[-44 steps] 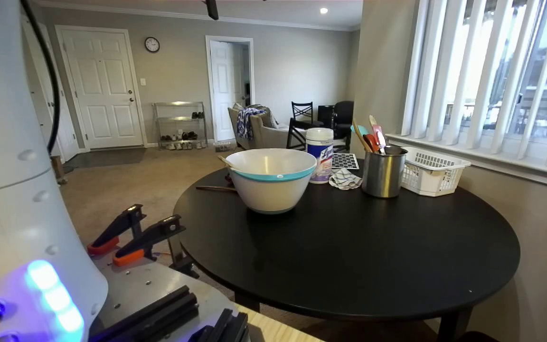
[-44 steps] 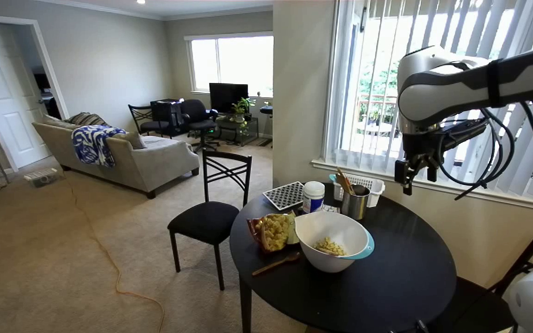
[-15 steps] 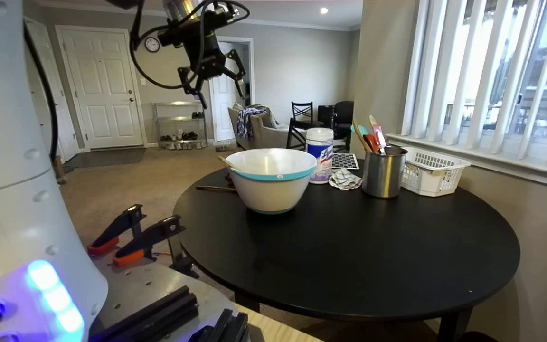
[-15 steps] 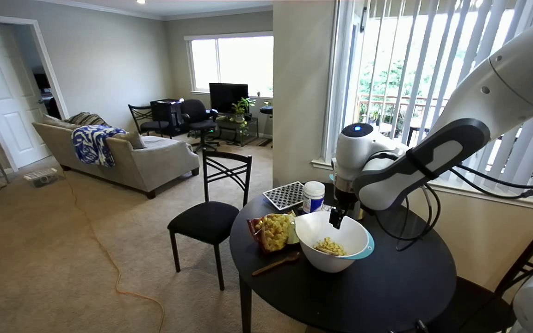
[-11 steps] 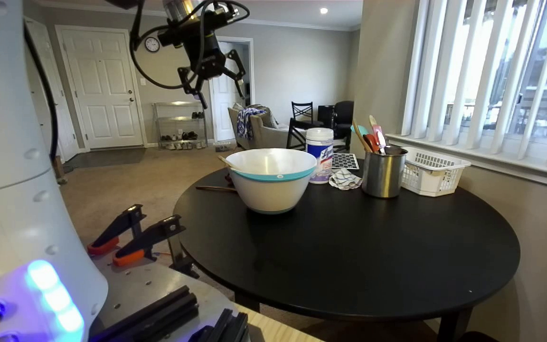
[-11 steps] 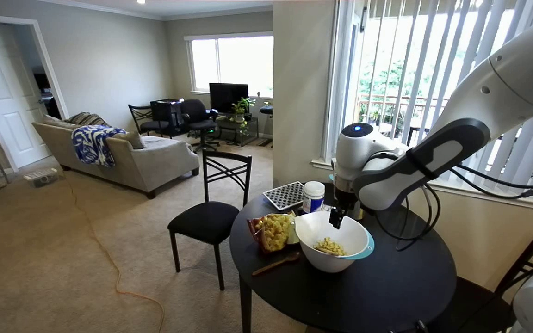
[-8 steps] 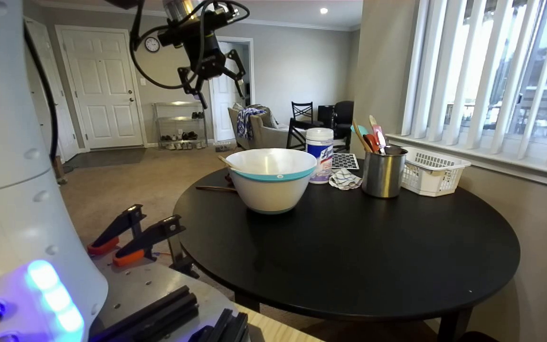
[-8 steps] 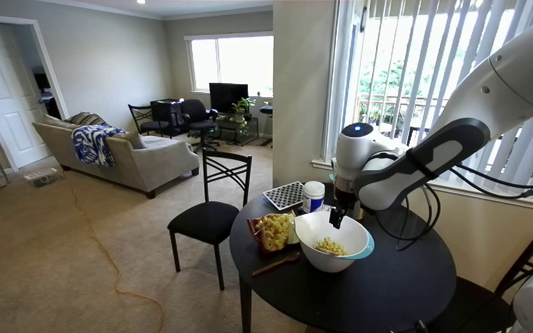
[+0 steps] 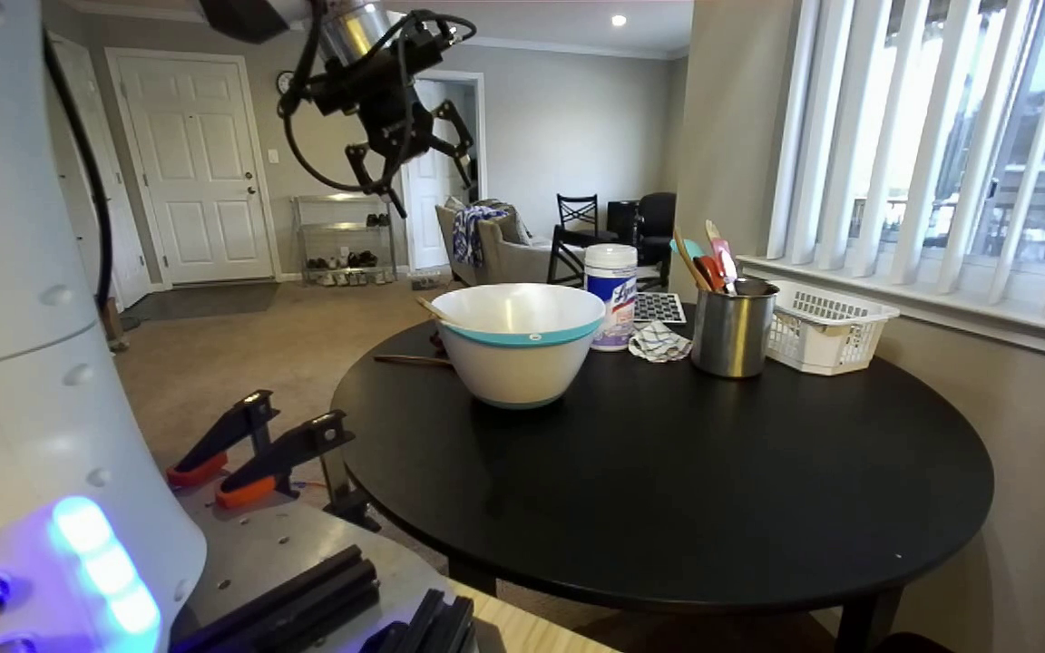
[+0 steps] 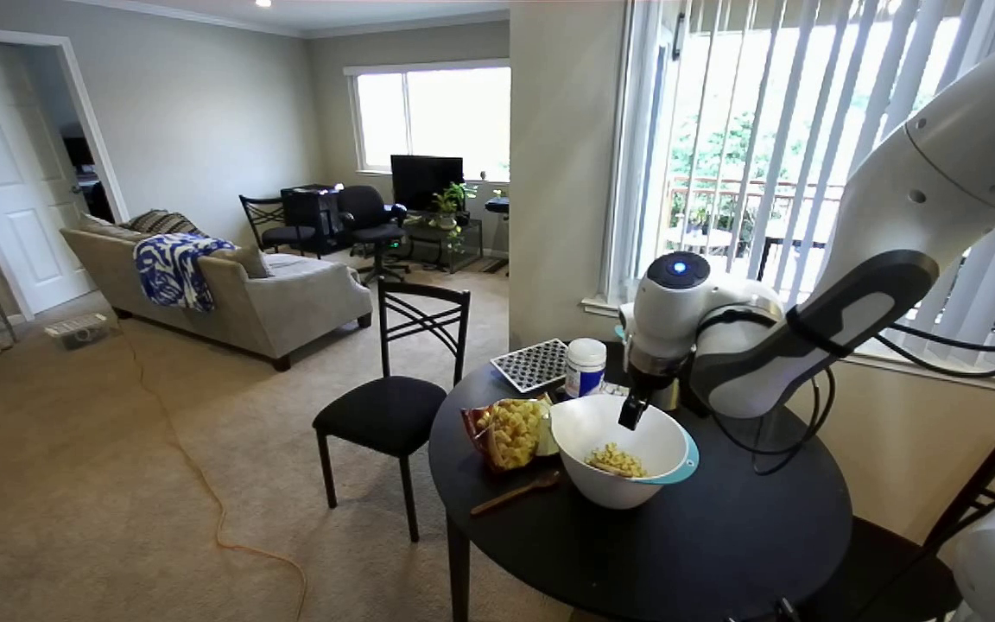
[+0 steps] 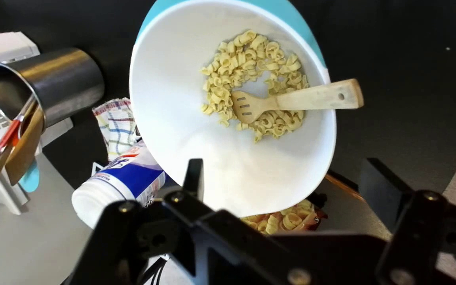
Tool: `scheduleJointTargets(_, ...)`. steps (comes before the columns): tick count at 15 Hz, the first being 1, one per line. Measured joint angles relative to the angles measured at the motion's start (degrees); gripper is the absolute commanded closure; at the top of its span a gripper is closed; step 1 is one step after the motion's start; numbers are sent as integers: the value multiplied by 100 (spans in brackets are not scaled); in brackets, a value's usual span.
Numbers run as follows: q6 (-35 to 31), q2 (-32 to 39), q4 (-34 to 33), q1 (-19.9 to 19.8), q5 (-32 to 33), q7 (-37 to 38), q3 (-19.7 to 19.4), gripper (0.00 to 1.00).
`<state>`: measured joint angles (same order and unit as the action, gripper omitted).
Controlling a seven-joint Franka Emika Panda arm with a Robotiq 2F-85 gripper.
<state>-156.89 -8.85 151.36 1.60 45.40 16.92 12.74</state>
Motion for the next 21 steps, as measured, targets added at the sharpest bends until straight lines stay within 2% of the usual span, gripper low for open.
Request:
scheduleJointTargets(5,-228,58,140,-583,2455,1624,248,0)
scheduleJointTargets(7,-230,220,130,-622,3361,2283,271,0)
scheduleJointTargets(10,-230,640,43,-575,4383,2923,342,0)
scheduleJointTargets(13,-230,941,-77,-566,4595,3032,376,0)
scheduleJointTargets(21,-230,983,-127,-567,4635,3032,378,0)
